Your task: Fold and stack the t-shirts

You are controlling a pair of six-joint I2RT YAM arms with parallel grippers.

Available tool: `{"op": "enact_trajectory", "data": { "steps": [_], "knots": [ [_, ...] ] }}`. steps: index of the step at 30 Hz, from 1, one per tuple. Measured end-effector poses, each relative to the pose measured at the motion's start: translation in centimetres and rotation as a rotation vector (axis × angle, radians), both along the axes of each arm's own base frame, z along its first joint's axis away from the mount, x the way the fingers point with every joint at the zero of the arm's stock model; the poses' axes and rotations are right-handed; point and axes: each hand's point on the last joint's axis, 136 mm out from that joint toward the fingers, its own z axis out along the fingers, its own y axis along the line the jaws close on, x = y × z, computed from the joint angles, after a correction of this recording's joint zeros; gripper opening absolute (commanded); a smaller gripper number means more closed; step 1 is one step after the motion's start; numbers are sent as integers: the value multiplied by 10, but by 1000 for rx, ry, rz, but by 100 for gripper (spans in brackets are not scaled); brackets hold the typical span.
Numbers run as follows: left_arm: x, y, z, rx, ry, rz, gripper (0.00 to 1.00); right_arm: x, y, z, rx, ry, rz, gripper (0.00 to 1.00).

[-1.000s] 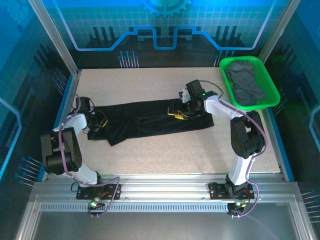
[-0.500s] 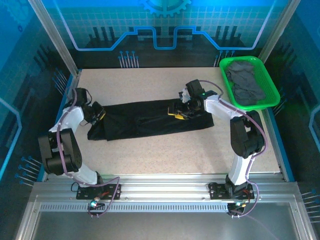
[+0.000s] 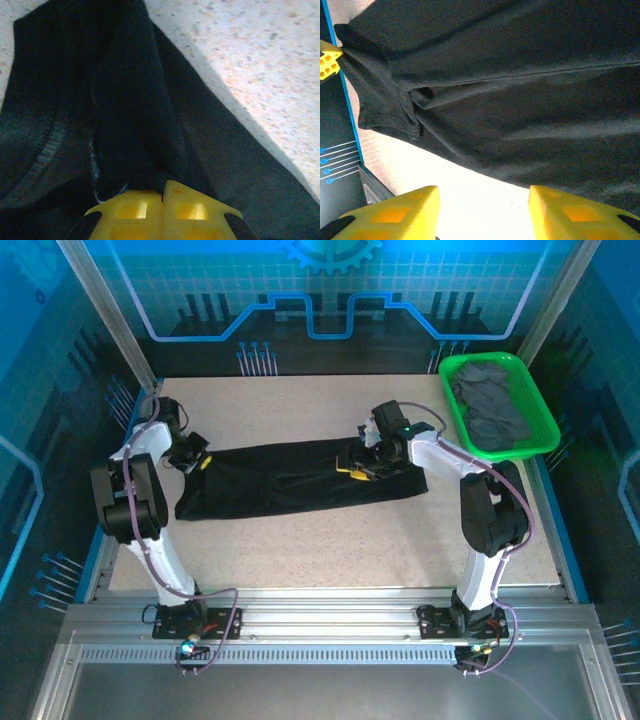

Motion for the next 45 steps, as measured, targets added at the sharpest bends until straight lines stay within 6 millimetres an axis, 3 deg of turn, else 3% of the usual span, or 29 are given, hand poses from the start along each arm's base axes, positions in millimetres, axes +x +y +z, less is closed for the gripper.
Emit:
{"op": "enact_trajectory", "data": {
  "steps": [5,12,15,16,19,21,24,26,30,32,34,37,40,45],
  "knots": [
    [3,7,-19,23,52,9,7,-6,-3,-8,-12,20,-2,50],
    [3,21,-19,108,79,20,32,-6,-19,-5,-55,7,-33,48],
    [-4,26,6,210,49,31,38,5,-44,-3,-113,-7,-83,44],
    [-8,23,23,243,17,34,38,12,-57,-2,-143,-19,-108,41],
    [-23,-4,73,266,-104,54,32,39,-94,9,-243,-58,-180,35],
    [-32,-29,87,220,-161,64,28,63,-111,16,-302,-95,-209,32],
    [-40,-64,64,123,-113,68,25,97,-124,10,-398,-120,-218,30],
    [-41,-82,30,73,-16,69,23,112,-130,-7,-464,-100,-211,30],
    [-48,-96,-26,24,153,99,21,120,-141,-50,-575,-7,-181,29],
    [-47,-96,-39,23,201,110,21,114,-147,-74,-627,59,-158,27],
    [-37,-95,-35,24,196,115,21,104,-152,-89,-668,114,-137,27],
    [-5,-96,-34,23,161,114,21,93,-154,-85,-718,122,-119,28],
    [23,-96,-35,27,152,101,21,57,-152,-87,-765,166,-90,29],
    [100,-105,-32,11,53,53,21,-33,-132,-89,-771,280,-35,30]
  ]
}}
